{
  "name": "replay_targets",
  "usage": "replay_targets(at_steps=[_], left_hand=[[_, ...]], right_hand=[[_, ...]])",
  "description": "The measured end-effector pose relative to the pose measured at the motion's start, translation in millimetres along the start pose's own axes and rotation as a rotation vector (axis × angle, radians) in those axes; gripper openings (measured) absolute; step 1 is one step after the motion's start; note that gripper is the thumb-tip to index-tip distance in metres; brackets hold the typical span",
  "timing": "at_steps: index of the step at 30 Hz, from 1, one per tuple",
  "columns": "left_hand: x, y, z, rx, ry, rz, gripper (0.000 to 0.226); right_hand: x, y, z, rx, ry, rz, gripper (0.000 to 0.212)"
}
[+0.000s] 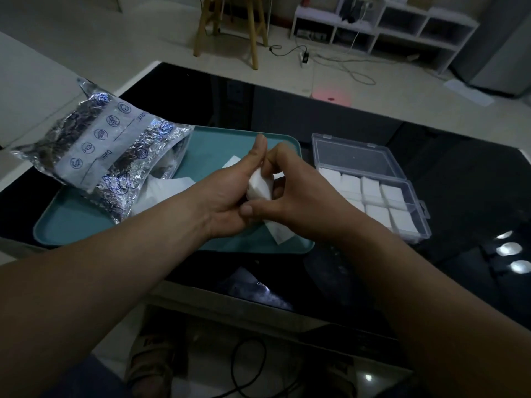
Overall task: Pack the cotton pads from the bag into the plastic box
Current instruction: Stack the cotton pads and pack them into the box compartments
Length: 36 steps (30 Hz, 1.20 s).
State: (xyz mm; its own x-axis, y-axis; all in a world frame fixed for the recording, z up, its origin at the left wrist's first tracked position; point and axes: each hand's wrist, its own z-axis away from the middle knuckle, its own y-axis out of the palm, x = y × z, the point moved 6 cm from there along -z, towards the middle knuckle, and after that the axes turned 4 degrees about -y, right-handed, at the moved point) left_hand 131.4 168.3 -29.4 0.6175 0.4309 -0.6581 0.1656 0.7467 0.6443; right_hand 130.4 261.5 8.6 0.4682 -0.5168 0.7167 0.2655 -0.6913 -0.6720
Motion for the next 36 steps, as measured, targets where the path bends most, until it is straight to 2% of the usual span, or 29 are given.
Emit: replay_targets(at_steps=[7, 11, 12, 14, 16, 22, 26, 31, 36], left_hand=[[6, -4, -3, -0.044, -0.039, -0.016, 0.059], [8, -3, -6, -0.075, -0.079, 0.072, 0.079], [7, -2, -6, -0.073, -0.087, 0.105, 0.076], [3, 1, -7, -0.089, -0.075, 0.113, 0.055], [0, 7, -6, -0.107, -0.03, 0.08, 0.05], [5, 26, -13, -0.17, 0.052, 0.13, 0.042], [4, 29, -21, -0.326, 0.162, -0.047, 0.027], [8, 44, -30, -0.414, 0.201, -0.194, 0.018], [5, 66, -43, -0.401, 0.292, -0.4, 0.036]], right_hand=[[0, -4, 4, 0.003, 0.006, 0.075, 0.052], [-3, -10, 9, 0.008, 0.034, 0.079, 0.046], [-4, -13, 10, 0.004, 0.048, 0.07, 0.044], [-6, -21, 14, -0.039, 0.092, 0.072, 0.034], [-7, -30, 17, -0.125, 0.141, 0.072, 0.019], [-16, -39, 20, -0.208, 0.226, 0.088, 0.021], [-19, -50, 28, -0.283, 0.261, 0.08, 0.026], [-36, -63, 34, -0.297, 0.323, 0.1, 0.014], [-54, -83, 39, -0.39, 0.347, 0.082, 0.017]])
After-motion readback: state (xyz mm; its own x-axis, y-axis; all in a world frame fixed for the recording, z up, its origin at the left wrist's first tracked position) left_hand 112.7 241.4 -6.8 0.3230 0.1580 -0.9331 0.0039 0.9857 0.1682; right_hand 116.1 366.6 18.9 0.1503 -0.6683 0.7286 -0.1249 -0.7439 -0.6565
